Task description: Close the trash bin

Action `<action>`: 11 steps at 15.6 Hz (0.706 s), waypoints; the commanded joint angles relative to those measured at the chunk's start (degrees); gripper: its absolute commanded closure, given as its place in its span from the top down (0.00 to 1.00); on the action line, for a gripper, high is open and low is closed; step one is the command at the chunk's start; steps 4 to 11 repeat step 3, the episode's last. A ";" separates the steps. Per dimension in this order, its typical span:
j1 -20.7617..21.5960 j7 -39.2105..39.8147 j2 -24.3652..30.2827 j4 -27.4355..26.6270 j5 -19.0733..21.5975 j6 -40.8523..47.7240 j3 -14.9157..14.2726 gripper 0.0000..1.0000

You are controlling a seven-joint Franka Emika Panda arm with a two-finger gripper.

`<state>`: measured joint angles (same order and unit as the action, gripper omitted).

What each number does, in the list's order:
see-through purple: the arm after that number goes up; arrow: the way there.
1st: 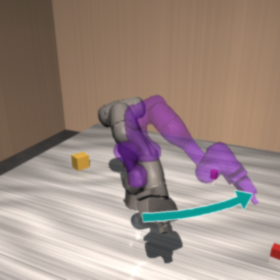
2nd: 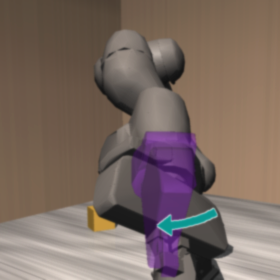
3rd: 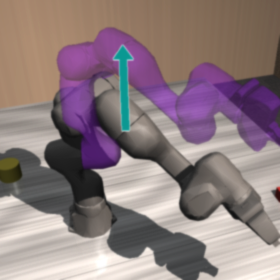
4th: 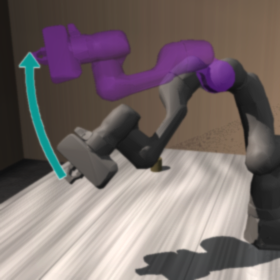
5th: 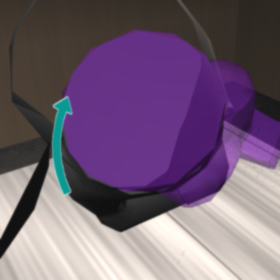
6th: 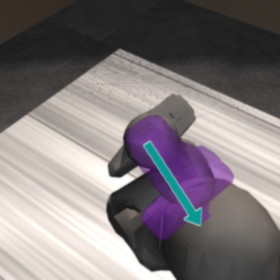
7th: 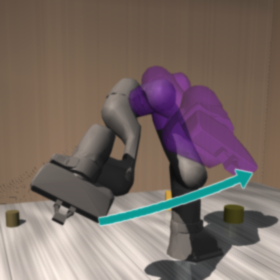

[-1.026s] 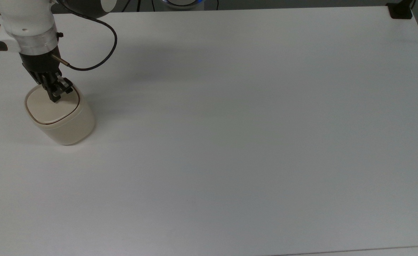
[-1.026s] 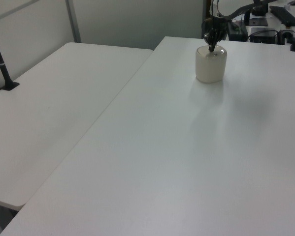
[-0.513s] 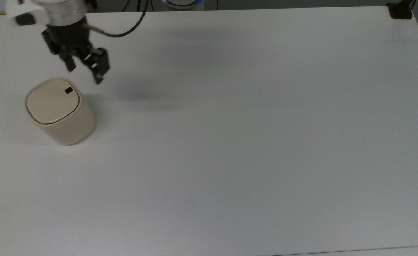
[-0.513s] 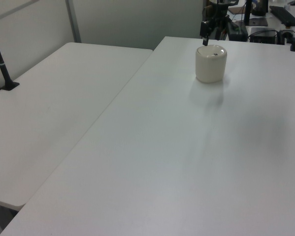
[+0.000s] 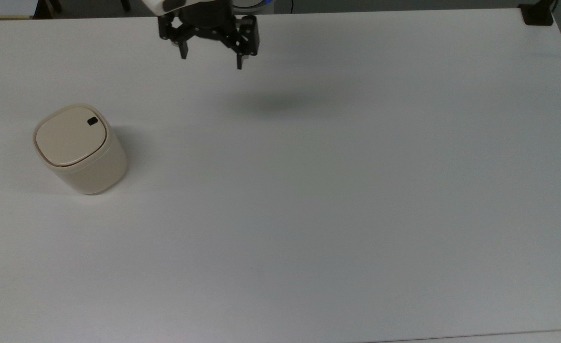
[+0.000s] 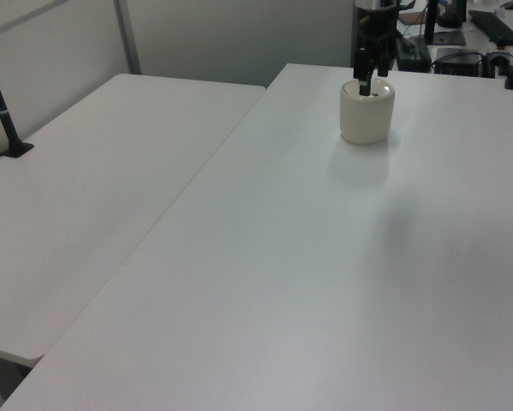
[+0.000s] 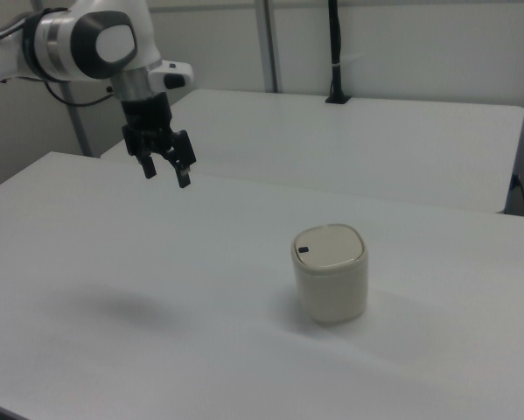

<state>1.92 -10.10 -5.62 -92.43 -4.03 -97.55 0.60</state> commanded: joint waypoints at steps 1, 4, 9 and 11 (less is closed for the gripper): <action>0.10 2.01 2.19 -1.97 -0.19 0.61 0.19 1.00; 0.10 2.01 2.28 -1.97 -0.19 0.61 0.19 1.00; 0.10 2.01 2.28 -1.97 -0.19 0.61 0.19 1.00; 0.10 2.01 2.28 -1.97 -0.19 0.61 0.19 1.00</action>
